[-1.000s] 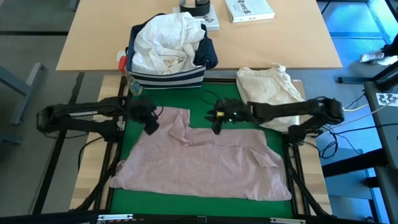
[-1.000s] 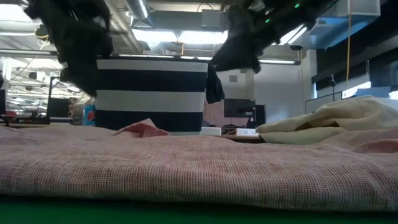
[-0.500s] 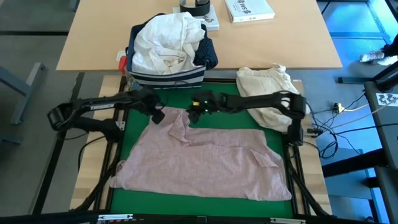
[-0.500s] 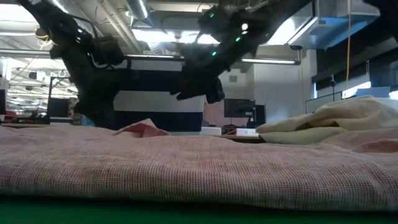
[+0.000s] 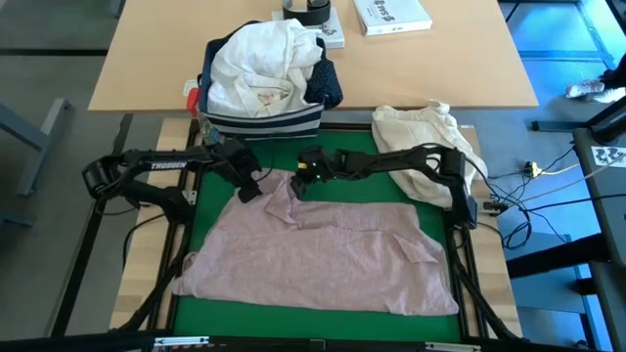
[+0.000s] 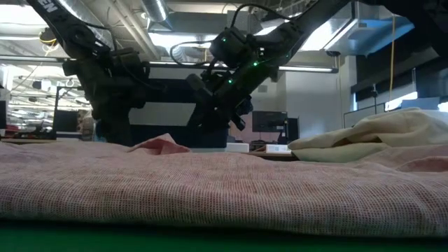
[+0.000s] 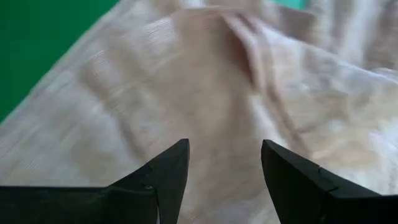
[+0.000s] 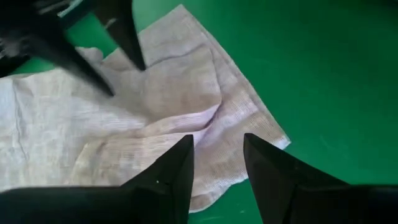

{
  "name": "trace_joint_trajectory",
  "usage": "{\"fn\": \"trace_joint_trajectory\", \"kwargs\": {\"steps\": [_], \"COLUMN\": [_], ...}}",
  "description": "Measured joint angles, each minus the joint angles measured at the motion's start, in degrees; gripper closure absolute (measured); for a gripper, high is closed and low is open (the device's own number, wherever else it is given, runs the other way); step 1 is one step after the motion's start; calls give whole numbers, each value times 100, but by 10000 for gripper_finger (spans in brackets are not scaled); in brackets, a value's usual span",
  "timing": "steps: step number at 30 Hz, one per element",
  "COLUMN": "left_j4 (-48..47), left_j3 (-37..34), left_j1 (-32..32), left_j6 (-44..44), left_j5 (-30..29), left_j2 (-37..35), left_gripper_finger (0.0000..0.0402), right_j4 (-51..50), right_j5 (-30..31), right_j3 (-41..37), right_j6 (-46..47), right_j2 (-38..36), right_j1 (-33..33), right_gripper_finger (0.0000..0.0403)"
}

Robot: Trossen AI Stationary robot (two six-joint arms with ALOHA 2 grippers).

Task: Fold laundry
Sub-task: Fold the red polo

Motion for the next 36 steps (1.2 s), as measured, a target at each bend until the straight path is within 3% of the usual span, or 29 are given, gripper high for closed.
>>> {"fn": "trace_joint_trajectory", "kwargs": {"steps": [5, 11, 15, 21, 27, 36], "left_j4": [48, 140, 156, 356, 429, 955], "left_j3": [0, 0, 0, 0, 2, 2], "left_j1": [-125, -185, -185, -185, -88, 389], "left_j6": [160, 164, 165, 163, -264, -795], "left_j5": [231, -300, -535, -657, -1925, -1554], "left_j2": [0, 0, 0, 0, 2, 428], "left_gripper_finger": [207, 207, 207, 207, 207, 207], "right_j4": [252, 749, 803, 848, 796, 936], "right_j5": [-45, -443, -662, -324, -231, -191], "right_j3": [2, -4, -11, -9, -13, -2], "right_j6": [533, 1241, 1226, 1010, 1091, 1078], "right_j2": [98, 486, 577, 575, 664, 660], "right_j1": [35, 221, 357, 385, 382, 385], "right_gripper_finger": [263, 263, 263, 263, 263, 263]}}
